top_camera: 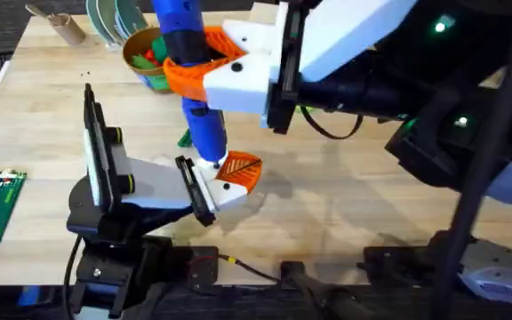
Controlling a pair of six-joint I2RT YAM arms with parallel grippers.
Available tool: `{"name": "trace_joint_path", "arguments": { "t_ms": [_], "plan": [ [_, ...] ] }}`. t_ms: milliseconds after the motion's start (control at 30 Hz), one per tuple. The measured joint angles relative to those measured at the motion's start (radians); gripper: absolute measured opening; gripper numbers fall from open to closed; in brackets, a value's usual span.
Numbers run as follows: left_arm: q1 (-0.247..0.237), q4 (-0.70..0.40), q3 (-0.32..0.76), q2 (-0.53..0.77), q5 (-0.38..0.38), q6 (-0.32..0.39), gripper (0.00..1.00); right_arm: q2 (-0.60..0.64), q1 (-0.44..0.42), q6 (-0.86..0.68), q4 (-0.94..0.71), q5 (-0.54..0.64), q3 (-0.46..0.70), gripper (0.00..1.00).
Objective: Pick up the gripper from the table and insert it into the empty holder that is missing its gripper. Then pick up a screw, insert it into the mounting hole, and use the screwdriver to tighten it. Finally, clean up the table by picking up the vegetable and placing it into the bucket.
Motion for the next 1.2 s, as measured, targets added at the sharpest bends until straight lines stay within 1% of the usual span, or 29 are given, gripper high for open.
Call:
{"name": "trace_joint_path", "arguments": {
  "t_ms": [100, 167, 400, 500, 567, 667, 733, 933, 1033, 1067, 1200],
  "plan": [
    [0.000, 0.001, 0.000, 0.000, -0.001, 0.000, 0.017, 0.000, -0.009, 0.002, 0.023, -0.002, 0.000, 0.027],
    [0.000, 0.001, 0.000, 0.000, 0.000, 0.000, 0.017, 0.000, -0.023, 0.003, 0.069, -0.005, -0.002, 0.027],
    [0.000, 0.001, 0.000, 0.000, -0.001, 0.000, 0.017, -0.032, -0.133, 0.000, 0.273, -0.004, -0.002, 0.027],
    [0.000, 0.001, 0.000, 0.000, 0.000, 0.000, 0.017, -0.044, -0.193, -0.040, 0.264, -0.005, -0.002, 0.027],
    [0.000, 0.001, 0.000, 0.000, -0.001, 0.000, 0.017, -0.041, -0.244, -0.102, 0.204, -0.005, -0.002, 0.027],
    [0.000, 0.001, 0.000, 0.000, -0.001, 0.000, 0.017, -0.016, -0.332, -0.242, 0.080, 0.007, -0.002, 0.027],
    [0.000, 0.001, 0.000, 0.000, -0.001, 0.000, 0.017, 0.011, -0.388, -0.345, -0.006, 0.045, -0.002, 0.027],
    [0.000, 0.001, 0.000, 0.000, -0.001, 0.000, 0.017, 0.097, -0.537, -0.699, -0.217, 0.249, -0.003, 0.027],
    [0.000, 0.001, 0.000, 0.000, -0.001, 0.000, 0.017, 0.131, -0.582, -0.871, -0.281, 0.366, -0.003, 0.027],
    [0.000, 0.001, 0.000, 0.000, 0.000, 0.000, 0.017, 0.162, -0.603, -1.033, -0.327, 0.476, -0.003, 0.027],
    [0.000, 0.001, 0.000, 0.000, -0.001, 0.000, 0.017, 0.208, -0.605, -1.191, -0.384, 0.571, -0.003, 0.027]
  ]
}}
